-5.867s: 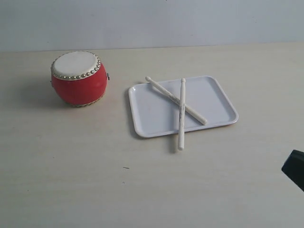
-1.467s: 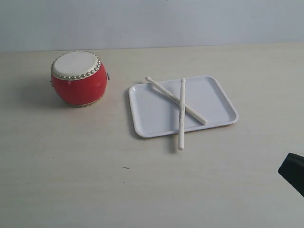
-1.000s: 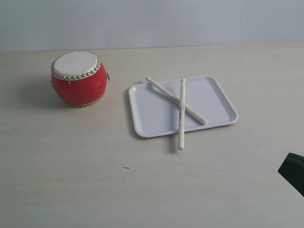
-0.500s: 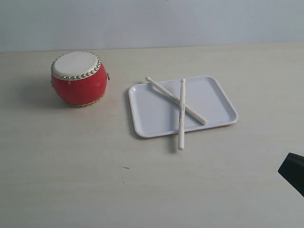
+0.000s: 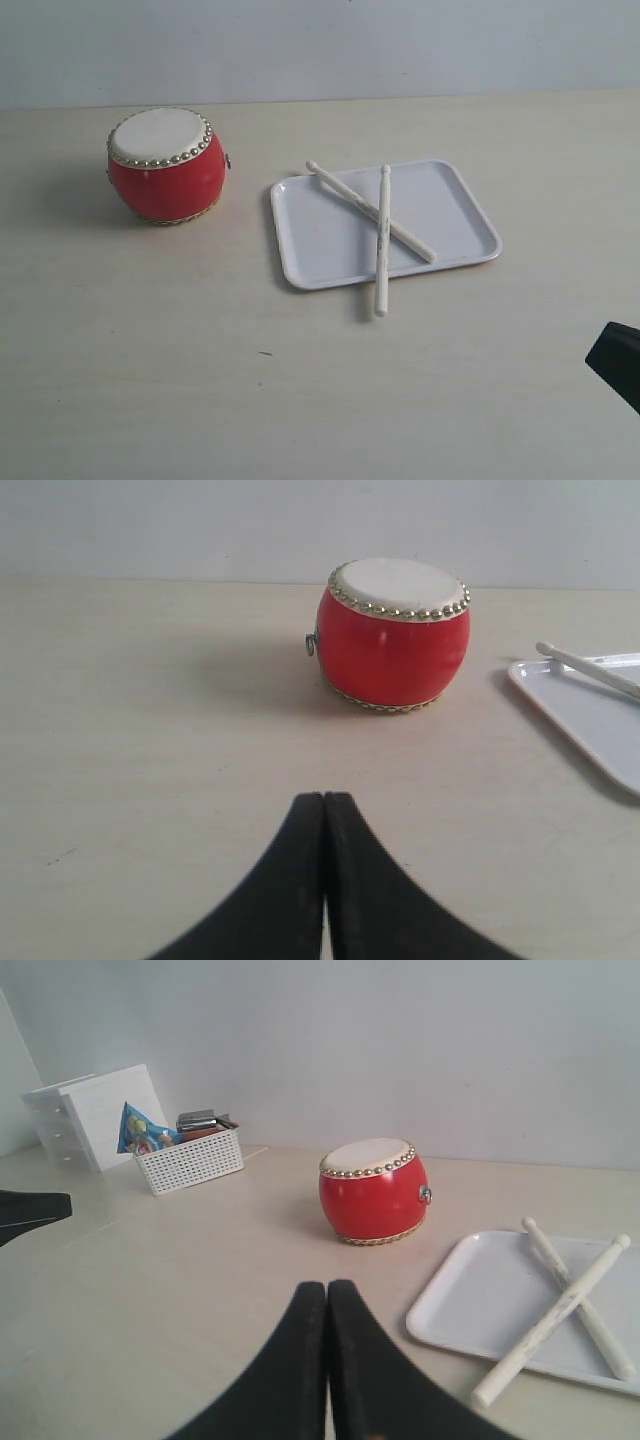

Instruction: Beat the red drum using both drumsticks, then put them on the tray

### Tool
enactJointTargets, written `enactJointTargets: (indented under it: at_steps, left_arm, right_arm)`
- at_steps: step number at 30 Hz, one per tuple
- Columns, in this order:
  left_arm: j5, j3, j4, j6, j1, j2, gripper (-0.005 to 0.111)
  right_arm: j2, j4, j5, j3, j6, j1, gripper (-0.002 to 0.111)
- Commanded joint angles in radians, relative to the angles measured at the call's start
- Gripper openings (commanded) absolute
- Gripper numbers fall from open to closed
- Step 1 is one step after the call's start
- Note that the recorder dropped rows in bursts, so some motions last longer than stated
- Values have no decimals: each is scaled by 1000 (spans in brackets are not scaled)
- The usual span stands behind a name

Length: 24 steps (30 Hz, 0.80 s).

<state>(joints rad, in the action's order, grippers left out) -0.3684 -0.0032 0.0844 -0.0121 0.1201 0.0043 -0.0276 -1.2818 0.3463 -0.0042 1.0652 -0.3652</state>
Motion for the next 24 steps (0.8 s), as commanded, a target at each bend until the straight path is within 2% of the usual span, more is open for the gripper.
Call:
enactJointTargets:
  at_steps: [1, 8, 14, 24]
  left_arm:
    - [11, 3, 7, 6, -4, -4, 0]
    - [9, 3, 7, 6, 45, -4, 0]
    - [9, 3, 7, 6, -95, -4, 0]
    - [9, 3, 7, 6, -77, -4, 0]
  right_arm:
    - [7, -1, -2, 4, 8, -1, 0]
    - [7, -1, -2, 4, 8, -1, 0]
    - [7, -1, -2, 4, 8, -1, 0]
    - [7, -1, -2, 4, 8, -1, 0]
